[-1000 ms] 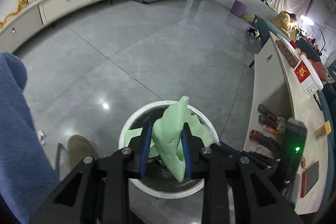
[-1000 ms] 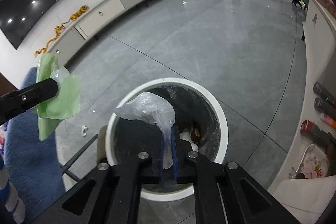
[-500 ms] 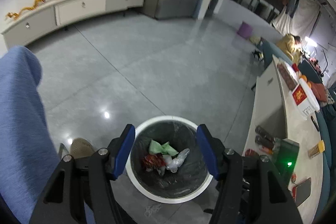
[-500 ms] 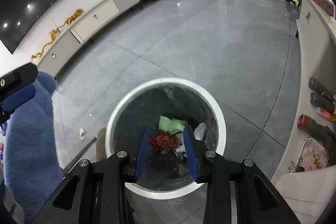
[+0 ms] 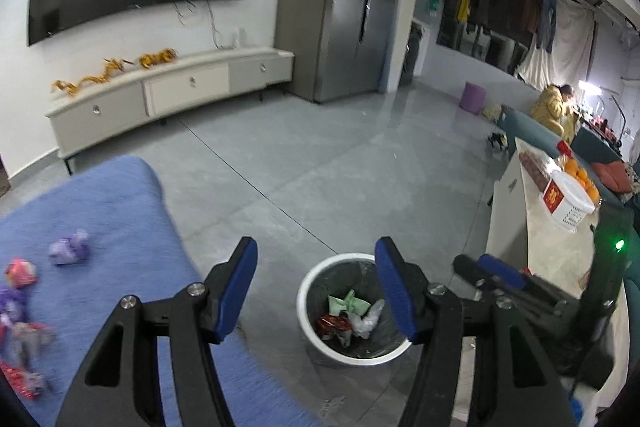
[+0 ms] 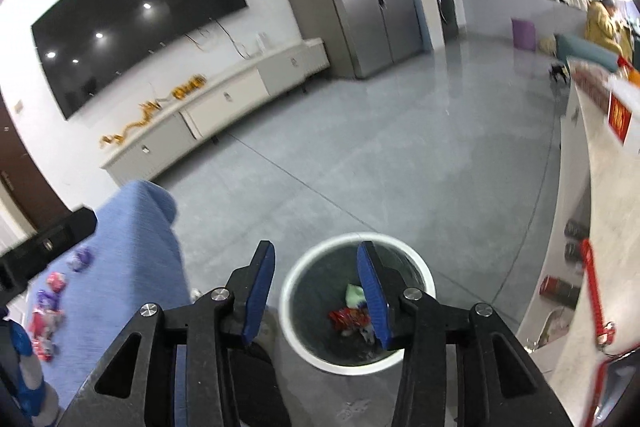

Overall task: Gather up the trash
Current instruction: 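Move both open tools back over the wrapper pile on the rug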

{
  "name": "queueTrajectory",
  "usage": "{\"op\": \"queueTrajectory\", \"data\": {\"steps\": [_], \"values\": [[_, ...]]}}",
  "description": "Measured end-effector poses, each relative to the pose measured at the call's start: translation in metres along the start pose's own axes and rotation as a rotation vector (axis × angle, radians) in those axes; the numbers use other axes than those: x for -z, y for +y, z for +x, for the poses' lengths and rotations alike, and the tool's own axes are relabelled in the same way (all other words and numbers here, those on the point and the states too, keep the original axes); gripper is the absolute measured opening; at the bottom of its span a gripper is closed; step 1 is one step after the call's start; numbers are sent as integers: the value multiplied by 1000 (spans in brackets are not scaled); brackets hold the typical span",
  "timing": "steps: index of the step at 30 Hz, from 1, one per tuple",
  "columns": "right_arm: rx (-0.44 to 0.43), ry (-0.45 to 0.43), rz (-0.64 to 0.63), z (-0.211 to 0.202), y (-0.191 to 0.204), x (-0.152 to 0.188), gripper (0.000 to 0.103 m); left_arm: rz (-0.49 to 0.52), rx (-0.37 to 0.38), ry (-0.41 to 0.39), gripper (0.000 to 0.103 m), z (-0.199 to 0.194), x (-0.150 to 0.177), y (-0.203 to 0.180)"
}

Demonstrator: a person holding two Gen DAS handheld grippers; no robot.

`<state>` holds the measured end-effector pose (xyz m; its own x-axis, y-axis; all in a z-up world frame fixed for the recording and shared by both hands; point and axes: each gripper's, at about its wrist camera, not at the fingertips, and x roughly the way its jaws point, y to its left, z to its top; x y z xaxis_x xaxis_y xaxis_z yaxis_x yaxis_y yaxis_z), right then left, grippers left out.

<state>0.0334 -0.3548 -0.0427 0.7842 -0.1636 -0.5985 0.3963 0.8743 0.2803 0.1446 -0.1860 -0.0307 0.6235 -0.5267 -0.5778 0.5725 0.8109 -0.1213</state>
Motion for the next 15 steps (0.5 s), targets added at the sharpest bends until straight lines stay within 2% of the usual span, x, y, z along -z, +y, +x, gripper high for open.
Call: {"op": "queueTrajectory", "data": {"steps": [5, 11, 15], "values": [[-39, -57, -63, -39, 36, -11, 42, -17, -46, -79, 59, -60, 3, 29], [-100, -102, -129, -77, 78, -12, 48, -62, -100, -138, 60, -117, 17, 70], [-133, -125, -184, -94, 107, -12, 53, -88, -145, -184, 71, -151, 32, 98]]}}
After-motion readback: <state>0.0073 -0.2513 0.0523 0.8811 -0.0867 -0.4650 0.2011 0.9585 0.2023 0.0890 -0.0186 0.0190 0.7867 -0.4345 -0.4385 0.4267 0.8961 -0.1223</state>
